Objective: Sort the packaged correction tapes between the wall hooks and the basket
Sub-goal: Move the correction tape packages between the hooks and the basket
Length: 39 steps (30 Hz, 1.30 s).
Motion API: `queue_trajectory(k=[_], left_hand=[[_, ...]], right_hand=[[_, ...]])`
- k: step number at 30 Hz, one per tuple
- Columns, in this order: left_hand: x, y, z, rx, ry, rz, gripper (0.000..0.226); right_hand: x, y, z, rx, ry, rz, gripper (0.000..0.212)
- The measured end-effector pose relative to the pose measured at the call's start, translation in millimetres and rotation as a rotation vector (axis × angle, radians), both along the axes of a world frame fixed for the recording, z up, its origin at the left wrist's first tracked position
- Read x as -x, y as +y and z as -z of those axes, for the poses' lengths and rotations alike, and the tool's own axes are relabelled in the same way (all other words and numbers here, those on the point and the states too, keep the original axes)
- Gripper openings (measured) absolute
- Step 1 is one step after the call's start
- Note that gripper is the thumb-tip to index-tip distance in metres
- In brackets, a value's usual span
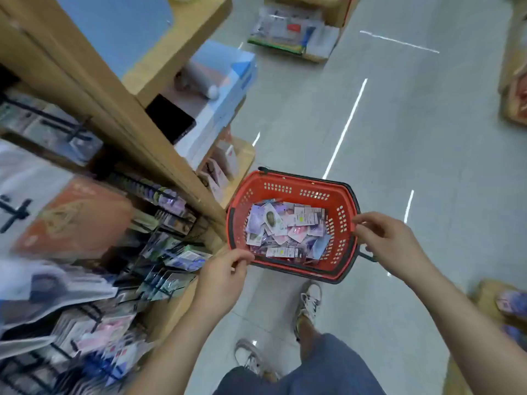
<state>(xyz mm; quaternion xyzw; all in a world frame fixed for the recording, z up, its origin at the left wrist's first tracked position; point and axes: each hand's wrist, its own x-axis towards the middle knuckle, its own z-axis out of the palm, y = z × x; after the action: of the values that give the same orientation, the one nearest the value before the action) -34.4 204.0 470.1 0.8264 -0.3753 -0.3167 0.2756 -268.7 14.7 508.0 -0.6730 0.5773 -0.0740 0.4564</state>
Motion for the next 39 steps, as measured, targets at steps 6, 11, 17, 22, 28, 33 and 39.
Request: queue_trajectory(k=[6, 11, 17, 22, 28, 33, 39], left_hand=[[13.6, -89.5, 113.8, -0.188, 0.182, -0.109, 0.021], [6.7, -144.8, 261.2, -0.315, 0.284, -0.214, 0.022], [-25.4, -196.0, 453.6, -0.406, 0.293, -0.243, 0.021], [-40.2, -226.8, 547.2, -0.475, 0.330, -0.467, 0.042], [-35.2, -237.5, 568.4, -0.352, 0.379, -0.673, 0.062], [-28.3, -237.3, 563.1, -0.315, 0.517, -0.563, 0.074], [-30.2, -235.4, 556.1, -0.422, 0.162, 0.107, 0.071]], right_hand=[[11.3, -56.1, 144.7, -0.237, 0.032, 0.201, 0.024], [-13.5, -81.6, 291.9, -0.409, 0.071, 0.294, 0.037], [-45.0, -118.5, 466.9, -0.459, 0.125, 0.322, 0.065], [-66.7, -149.7, 556.8, 0.104, 0.515, -0.399, 0.081], [-100.7, -166.9, 598.8, 0.130, 0.749, -0.518, 0.095], [-104.0, -180.5, 593.0, 0.018, 0.691, -0.587, 0.096], [-89.5, -184.0, 587.5, -0.238, 0.535, -0.503, 0.108]])
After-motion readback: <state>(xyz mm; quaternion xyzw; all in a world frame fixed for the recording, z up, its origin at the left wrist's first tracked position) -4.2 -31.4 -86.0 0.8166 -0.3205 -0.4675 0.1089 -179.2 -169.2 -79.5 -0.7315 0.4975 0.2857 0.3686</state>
